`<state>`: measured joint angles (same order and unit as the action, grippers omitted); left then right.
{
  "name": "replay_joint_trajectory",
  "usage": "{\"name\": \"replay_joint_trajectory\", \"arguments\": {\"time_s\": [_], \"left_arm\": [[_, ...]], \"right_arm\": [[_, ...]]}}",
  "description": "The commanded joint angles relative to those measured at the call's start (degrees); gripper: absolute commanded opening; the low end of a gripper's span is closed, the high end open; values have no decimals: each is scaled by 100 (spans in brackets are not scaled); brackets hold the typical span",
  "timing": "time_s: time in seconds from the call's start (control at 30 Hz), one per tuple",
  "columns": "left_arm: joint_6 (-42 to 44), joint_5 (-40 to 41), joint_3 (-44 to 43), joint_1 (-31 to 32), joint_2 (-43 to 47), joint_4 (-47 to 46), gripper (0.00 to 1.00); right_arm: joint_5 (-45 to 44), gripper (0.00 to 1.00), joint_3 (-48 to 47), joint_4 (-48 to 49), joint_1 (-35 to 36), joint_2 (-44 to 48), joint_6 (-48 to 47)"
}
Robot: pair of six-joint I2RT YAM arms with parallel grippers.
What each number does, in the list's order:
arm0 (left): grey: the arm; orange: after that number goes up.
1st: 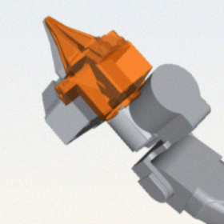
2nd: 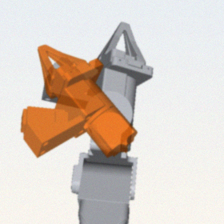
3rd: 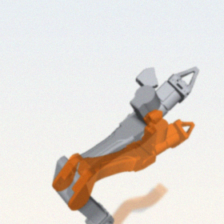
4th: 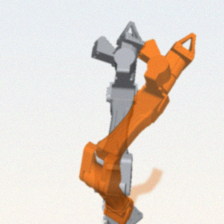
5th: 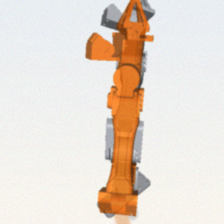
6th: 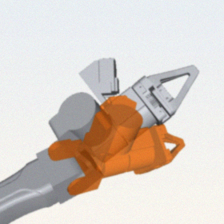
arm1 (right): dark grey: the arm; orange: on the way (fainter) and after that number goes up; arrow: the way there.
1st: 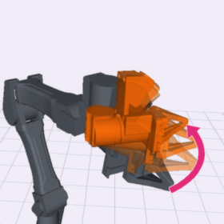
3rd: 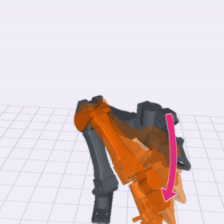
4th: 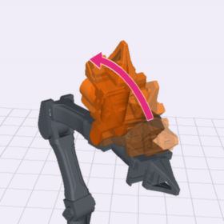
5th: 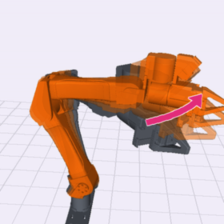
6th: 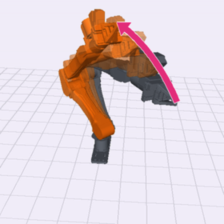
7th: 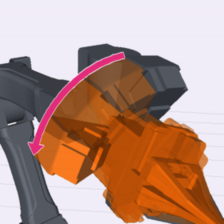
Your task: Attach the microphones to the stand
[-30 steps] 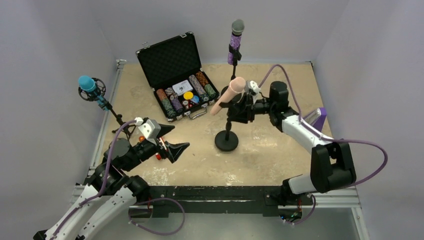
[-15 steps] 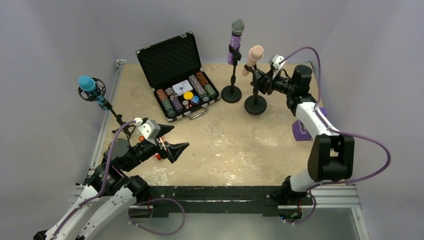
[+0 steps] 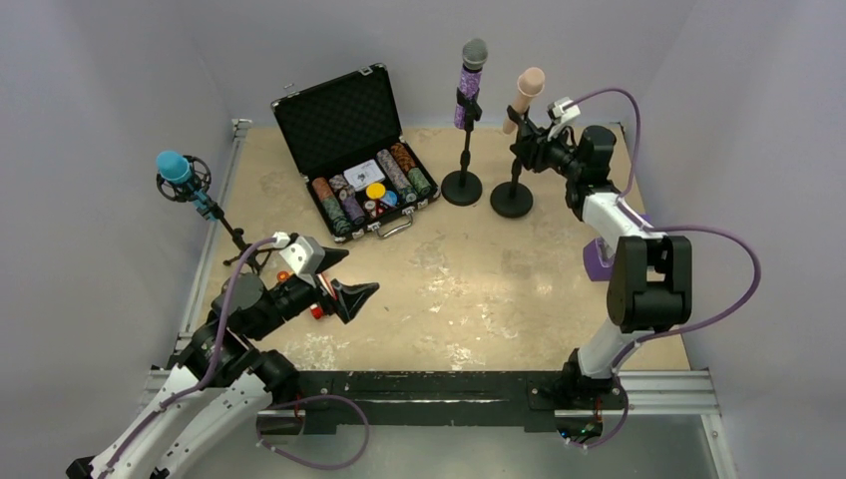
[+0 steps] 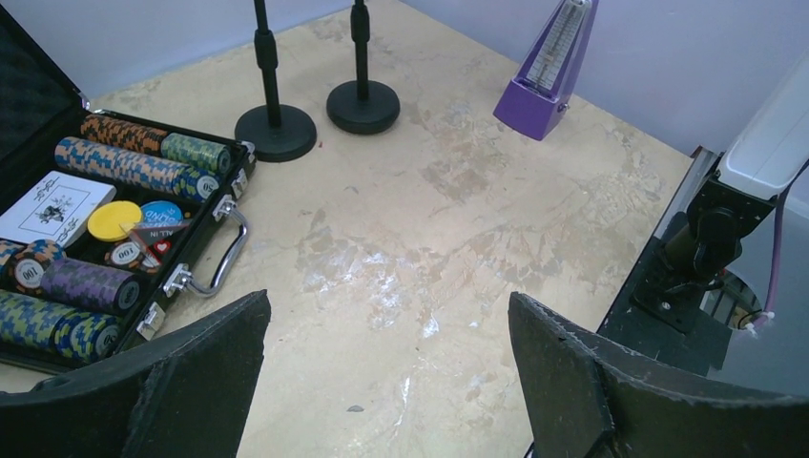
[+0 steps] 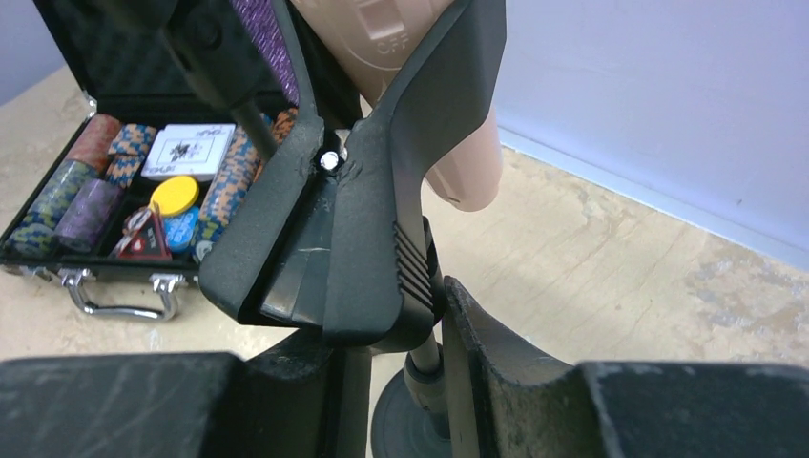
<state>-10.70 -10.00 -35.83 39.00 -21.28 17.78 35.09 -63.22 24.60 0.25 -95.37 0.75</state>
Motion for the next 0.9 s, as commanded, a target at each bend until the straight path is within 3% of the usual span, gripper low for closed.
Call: {"name": "replay_joint_trajectory", "arguments": {"time_s": [0.0,0.23,0.4,0.47,0.57,0.63,0.87], "left_arm": [[129,68,-164,-16,-87,-144,98],[77,142,-255,-15,-54,34,98],[50,172,-249,-16,-60,68,98],[37,170,-257,-16,-77,59,98],[7,189,-307,-16,-91,95,98],[-2,238,-396,-16,-121,224,98],[34,377,-757,-19,-275,705,99]], "right_arm": [[-92,5,-733,883,-7,-179,285],[104,12,-761,863,-5,-445,154],[365,26,-463,841,-7,-262,5],[448,36,-343,811,-6,-144,2],[492,61,-181,697,-86,84,34],[473,72,-66,600,-193,220,52],[428,82,262,219,-285,710,38]]}}
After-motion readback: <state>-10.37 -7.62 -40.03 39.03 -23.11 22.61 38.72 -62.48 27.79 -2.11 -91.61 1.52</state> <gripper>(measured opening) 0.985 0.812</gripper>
